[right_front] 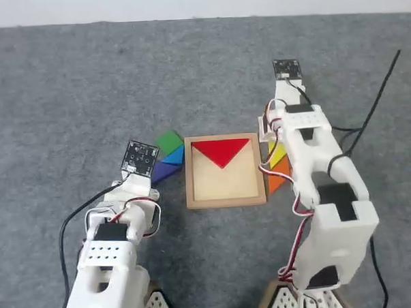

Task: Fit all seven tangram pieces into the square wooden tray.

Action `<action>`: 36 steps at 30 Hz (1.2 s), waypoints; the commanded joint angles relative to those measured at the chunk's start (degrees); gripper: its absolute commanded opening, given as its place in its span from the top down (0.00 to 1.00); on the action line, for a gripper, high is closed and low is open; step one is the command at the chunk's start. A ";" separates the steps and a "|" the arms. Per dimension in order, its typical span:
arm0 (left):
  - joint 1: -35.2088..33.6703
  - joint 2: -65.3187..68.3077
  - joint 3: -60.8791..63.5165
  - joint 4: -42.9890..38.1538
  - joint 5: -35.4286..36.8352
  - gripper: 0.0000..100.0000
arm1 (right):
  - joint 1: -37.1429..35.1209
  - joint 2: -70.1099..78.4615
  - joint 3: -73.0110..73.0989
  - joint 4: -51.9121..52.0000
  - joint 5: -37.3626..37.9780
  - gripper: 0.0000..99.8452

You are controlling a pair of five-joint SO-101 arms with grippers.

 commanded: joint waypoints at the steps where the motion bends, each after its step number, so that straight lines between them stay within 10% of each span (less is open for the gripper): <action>1: 0.00 0.09 -2.42 -0.88 0.09 0.99 | -0.48 0.57 -3.87 4.53 0.62 0.68; 36: 0.00 0.09 -2.42 -0.88 0.09 0.99 | 0.92 -5.32 -3.60 11.74 3.69 0.87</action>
